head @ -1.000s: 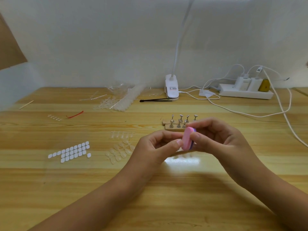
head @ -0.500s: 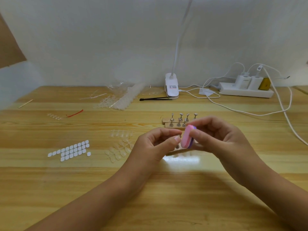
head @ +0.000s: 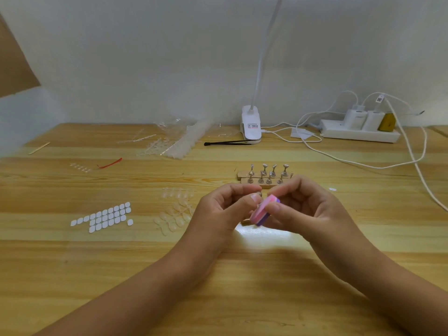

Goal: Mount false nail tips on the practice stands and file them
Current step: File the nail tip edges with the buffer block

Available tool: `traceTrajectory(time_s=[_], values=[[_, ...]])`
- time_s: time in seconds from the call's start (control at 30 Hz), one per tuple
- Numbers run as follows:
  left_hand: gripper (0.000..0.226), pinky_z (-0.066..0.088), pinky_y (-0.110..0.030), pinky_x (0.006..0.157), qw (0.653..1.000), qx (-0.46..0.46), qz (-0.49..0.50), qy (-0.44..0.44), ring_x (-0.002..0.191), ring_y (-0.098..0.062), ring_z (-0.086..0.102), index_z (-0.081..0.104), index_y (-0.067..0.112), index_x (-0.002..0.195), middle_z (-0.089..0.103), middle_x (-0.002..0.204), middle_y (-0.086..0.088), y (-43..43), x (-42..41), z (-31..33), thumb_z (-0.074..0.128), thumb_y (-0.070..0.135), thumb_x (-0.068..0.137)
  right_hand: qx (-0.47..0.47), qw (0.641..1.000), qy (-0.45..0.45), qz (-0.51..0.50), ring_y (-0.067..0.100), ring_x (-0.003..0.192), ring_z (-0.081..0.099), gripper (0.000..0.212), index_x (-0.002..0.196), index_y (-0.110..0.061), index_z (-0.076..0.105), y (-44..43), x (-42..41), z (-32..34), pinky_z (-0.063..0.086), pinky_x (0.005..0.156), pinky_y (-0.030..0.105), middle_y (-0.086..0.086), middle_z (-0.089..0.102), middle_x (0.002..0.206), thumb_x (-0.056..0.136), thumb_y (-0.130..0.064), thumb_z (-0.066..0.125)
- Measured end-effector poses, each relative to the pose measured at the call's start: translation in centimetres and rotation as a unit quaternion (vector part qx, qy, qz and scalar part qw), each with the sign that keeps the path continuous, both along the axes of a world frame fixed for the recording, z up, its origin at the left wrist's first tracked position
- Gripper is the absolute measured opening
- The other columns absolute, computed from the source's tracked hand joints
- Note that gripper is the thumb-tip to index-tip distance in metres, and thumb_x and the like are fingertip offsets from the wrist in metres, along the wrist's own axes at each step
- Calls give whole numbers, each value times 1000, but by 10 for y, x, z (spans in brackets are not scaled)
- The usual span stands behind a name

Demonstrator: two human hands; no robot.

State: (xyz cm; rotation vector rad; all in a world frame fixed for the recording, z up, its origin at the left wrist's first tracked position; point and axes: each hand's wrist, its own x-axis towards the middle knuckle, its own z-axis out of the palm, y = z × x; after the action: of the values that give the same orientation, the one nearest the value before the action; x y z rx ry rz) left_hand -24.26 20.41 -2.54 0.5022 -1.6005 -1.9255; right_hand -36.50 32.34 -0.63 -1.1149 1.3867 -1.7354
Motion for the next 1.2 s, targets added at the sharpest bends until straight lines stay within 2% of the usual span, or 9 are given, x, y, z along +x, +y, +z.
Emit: traceTrajectory(time_s=[0.13,0.3,0.5,0.63,0.77,0.87,1.0,1.1,1.2], values=[[15,53,-16,76,1000,9,1,12,80,-7,70,78,25,90,75,87,1,0,-1,0,71,25,77,-26,998,-50,-40,25,85,73,31,92,-7,62,1,-6,4,58,73,27,9,73,86,69,-24,75],[17,55,-20,80,1000,-2,-4,4,89,-13,73,77,27,92,77,97,-3,-1,0,-1,71,27,77,-20,999,-32,10,28,81,74,24,90,-7,62,-1,0,0,59,71,28,13,74,85,75,-20,76],[18,51,-14,75,995,-92,-30,3,82,-4,68,76,26,97,74,93,1,-3,5,6,72,26,79,-20,994,-31,-103,21,88,72,33,96,-11,64,0,-24,3,57,75,24,3,73,89,71,-30,73],[26,53,-20,86,992,-129,-7,4,94,-6,68,76,30,103,75,101,5,-15,9,12,69,36,79,-42,991,2,-128,16,91,70,25,95,-23,66,2,-36,4,55,79,21,1,74,92,75,-38,70],[18,51,-23,88,983,-164,9,-76,102,-4,67,71,35,108,74,105,9,-27,10,10,65,28,93,-25,991,28,-127,16,95,69,20,92,-31,68,1,-40,-1,55,81,21,1,74,95,75,-42,70],[11,50,-16,79,963,-232,20,-139,94,0,66,67,36,97,72,99,11,-29,8,5,67,27,91,-8,991,42,-124,19,98,68,19,90,-36,70,1,-41,-5,55,83,22,3,72,99,74,-45,71],[14,50,-15,75,947,-272,8,-171,89,-2,66,67,38,84,70,100,13,-29,7,1,66,26,91,5,991,44,-124,19,96,69,33,100,-23,67,-1,-43,-7,56,87,26,4,73,98,74,-43,70],[14,46,-20,87,934,-296,12,-199,106,-5,57,68,37,78,63,105,21,-29,5,-3,68,29,90,16,991,42,-123,17,95,70,39,102,-19,65,-2,-44,-7,57,86,27,2,74,98,72,-43,69],[15,37,-15,85,927,-303,22,-218,115,-4,44,67,38,73,56,108,27,-27,2,-4,70,32,86,26,992,43,-120,16,96,69,41,104,-18,66,-2,-43,-8,57,82,25,3,73,100,71,-42,69]])
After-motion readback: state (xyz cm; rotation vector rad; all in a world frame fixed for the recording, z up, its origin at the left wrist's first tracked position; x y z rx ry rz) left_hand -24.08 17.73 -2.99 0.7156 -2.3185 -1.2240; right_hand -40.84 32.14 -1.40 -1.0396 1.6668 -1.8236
